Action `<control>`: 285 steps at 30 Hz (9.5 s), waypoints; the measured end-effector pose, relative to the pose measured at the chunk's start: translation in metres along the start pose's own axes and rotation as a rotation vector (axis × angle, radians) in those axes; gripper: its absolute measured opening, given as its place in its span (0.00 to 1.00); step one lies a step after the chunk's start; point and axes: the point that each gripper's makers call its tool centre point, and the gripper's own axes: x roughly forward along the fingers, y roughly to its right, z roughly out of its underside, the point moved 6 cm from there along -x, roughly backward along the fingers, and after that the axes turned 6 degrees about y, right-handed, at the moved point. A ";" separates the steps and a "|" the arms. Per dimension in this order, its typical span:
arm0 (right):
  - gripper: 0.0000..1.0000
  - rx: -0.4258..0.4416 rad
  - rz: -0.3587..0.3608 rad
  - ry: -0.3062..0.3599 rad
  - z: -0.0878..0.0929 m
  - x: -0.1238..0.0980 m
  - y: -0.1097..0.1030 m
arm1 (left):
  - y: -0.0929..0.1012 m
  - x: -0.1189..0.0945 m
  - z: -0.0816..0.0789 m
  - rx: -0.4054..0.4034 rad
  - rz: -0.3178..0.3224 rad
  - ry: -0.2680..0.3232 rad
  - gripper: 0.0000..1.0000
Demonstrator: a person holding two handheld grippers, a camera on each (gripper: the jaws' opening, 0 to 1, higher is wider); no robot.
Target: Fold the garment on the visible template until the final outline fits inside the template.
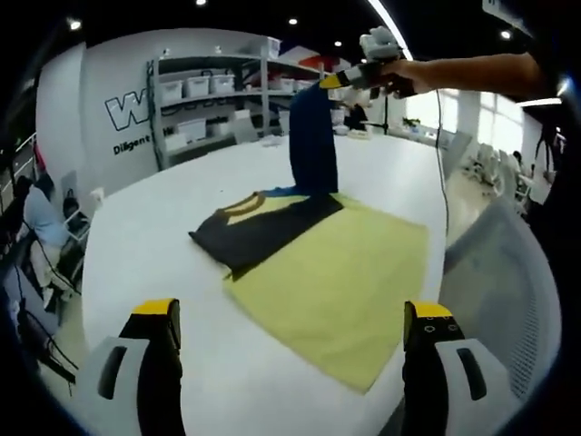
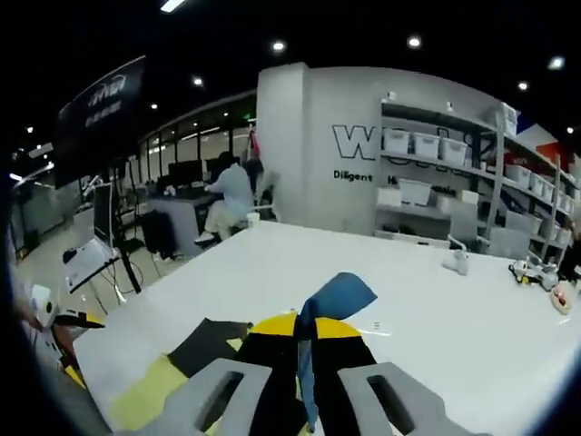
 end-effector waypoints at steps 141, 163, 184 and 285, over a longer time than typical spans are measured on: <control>0.00 -0.282 -0.405 -0.419 0.209 0.124 -0.221 | 0.022 -0.068 0.052 -0.166 -0.192 0.035 0.98; 0.00 -0.395 -0.392 -0.335 0.196 0.137 -0.231 | 0.016 -0.071 0.053 -0.180 -0.205 0.044 0.98; 0.05 -0.526 -0.559 -0.398 0.220 0.128 -0.261 | 0.009 -0.069 0.051 -0.200 -0.196 0.056 0.97; 0.16 -0.216 -0.373 -0.335 0.189 0.150 -0.153 | 0.011 -0.046 0.033 -0.184 -0.181 0.050 0.95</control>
